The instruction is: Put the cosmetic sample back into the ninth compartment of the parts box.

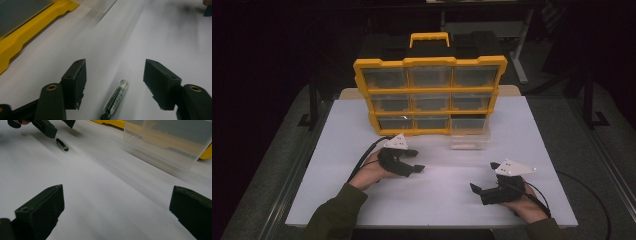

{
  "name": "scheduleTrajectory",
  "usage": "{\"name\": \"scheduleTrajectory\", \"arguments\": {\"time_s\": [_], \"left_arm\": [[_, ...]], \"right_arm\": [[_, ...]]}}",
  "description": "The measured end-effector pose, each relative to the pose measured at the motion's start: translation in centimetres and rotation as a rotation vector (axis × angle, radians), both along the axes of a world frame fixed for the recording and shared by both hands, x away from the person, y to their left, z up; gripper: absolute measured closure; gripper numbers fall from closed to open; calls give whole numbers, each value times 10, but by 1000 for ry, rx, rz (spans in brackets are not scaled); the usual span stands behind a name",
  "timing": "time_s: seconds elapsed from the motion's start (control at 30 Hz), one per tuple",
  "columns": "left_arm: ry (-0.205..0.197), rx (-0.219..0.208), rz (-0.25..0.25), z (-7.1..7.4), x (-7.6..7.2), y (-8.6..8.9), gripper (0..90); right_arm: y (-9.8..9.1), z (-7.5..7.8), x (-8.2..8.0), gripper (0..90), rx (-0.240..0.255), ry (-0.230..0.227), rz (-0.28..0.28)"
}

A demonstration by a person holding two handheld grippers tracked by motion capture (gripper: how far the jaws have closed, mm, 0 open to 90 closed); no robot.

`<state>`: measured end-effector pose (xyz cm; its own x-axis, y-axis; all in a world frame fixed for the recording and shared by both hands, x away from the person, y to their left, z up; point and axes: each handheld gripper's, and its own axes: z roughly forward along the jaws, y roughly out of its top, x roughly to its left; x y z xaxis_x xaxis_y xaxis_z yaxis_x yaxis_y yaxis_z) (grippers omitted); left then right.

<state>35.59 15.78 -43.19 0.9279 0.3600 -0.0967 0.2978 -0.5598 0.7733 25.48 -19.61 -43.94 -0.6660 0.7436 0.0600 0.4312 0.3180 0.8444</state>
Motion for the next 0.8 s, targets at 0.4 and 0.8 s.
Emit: {"name": "scheduleTrajectory", "arguments": {"time_s": [0.4,0.8], "left_arm": [[28,45,-40,-8,0,-3,511],[56,60,-52,-13,1,-4,616]], "right_arm": [[0,0,1,0,-5,-3,4],[0,-1,1,0,-5,3,1]]}}
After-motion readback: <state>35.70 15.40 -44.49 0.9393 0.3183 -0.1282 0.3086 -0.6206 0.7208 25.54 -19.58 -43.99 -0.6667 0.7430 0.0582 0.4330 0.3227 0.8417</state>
